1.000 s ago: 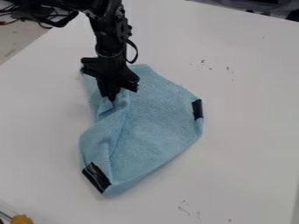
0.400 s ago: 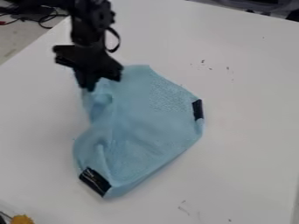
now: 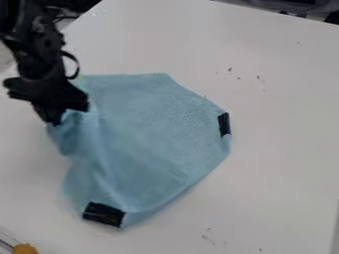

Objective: Unfold the cloth from right to left

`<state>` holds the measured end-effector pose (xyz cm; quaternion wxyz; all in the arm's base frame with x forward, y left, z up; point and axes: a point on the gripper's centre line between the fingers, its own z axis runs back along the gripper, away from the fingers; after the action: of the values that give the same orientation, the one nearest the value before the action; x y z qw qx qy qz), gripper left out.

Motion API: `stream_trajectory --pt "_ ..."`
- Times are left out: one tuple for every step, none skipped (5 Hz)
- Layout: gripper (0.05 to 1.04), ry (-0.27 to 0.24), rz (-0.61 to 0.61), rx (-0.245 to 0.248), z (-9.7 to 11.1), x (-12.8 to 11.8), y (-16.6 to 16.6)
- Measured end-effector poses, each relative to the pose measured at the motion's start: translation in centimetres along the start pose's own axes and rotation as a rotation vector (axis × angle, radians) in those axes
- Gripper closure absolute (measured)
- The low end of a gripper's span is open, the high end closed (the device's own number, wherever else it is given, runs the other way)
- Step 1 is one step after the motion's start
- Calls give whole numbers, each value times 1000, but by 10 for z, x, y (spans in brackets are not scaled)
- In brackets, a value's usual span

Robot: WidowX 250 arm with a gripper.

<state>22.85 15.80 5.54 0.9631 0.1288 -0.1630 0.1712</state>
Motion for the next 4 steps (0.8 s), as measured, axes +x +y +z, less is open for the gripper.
stream_trajectory --pt "1014 9 3 12 -3 -9 28" --pt "990 15 15 20 2 -16 46" --pt "821 25 41 29 5 -27 54" --pt "544 24 61 5 4 -29 52"
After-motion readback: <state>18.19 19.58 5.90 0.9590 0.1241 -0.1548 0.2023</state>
